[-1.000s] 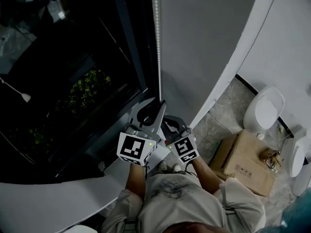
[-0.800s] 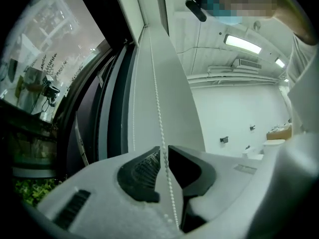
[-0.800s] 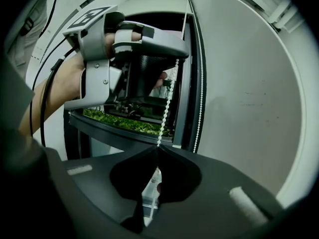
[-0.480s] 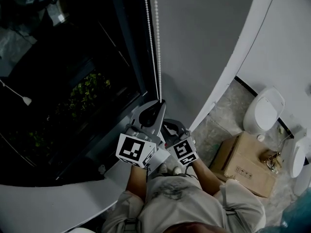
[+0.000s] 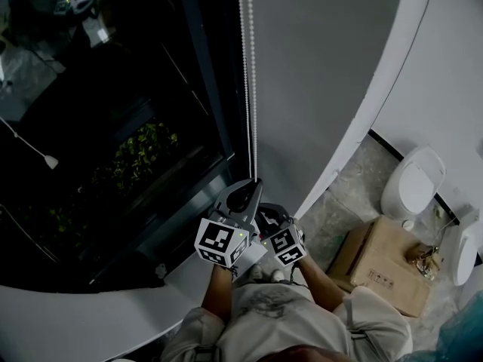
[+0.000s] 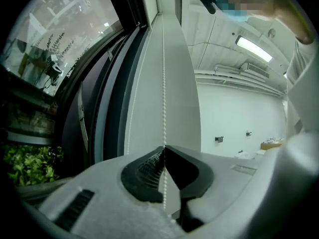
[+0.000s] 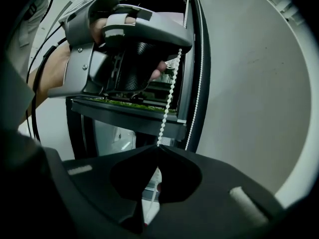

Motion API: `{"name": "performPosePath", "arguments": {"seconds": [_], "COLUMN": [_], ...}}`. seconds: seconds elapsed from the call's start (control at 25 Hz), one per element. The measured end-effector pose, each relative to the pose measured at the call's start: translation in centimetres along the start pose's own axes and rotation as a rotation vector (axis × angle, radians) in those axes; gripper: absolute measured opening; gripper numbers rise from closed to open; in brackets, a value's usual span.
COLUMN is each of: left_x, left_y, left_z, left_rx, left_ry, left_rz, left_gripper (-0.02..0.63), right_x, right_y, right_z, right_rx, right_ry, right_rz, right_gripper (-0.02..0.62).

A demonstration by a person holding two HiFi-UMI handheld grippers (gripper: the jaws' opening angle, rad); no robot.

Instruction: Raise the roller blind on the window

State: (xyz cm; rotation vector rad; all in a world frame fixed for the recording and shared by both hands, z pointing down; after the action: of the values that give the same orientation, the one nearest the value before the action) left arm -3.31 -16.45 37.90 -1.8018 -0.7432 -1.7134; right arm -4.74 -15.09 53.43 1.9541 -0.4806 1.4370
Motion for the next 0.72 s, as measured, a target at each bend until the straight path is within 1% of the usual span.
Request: {"name": "performPosePath", "arguments": {"seconds": [0.12,0.72], "left_x": [1.2,5.5], "left_y": [0.0,0.2], "left_z": [-0.2,-0.5], "left_rx": [0.003,-0.01], "left_ry": [-0.026,-0.079], "left_rz": [-0.01,-0.065], "left_gripper": [0.017,0.017], "right_x": [1.1,5.2], "right_y": [0.4,1.2], "right_z": [0.0,-0.2], "right_rx": [-0.001,-0.013], "right_ry": [0.0,0.004], "right_rz": [-0.021,-0.112], "right_gripper": [0.011,0.011]}}
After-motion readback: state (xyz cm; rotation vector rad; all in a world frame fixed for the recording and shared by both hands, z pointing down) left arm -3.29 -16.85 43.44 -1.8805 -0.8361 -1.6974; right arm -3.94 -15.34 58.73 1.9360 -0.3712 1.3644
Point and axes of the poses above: the fingertips, and each gripper's own axes: y forward along the fingers, z to its right, x out of its underside, the point moved 1 cm from there along -y, backward along the fingers, and after that the axes turned 7 degrees about x, right-handed, at the moved point
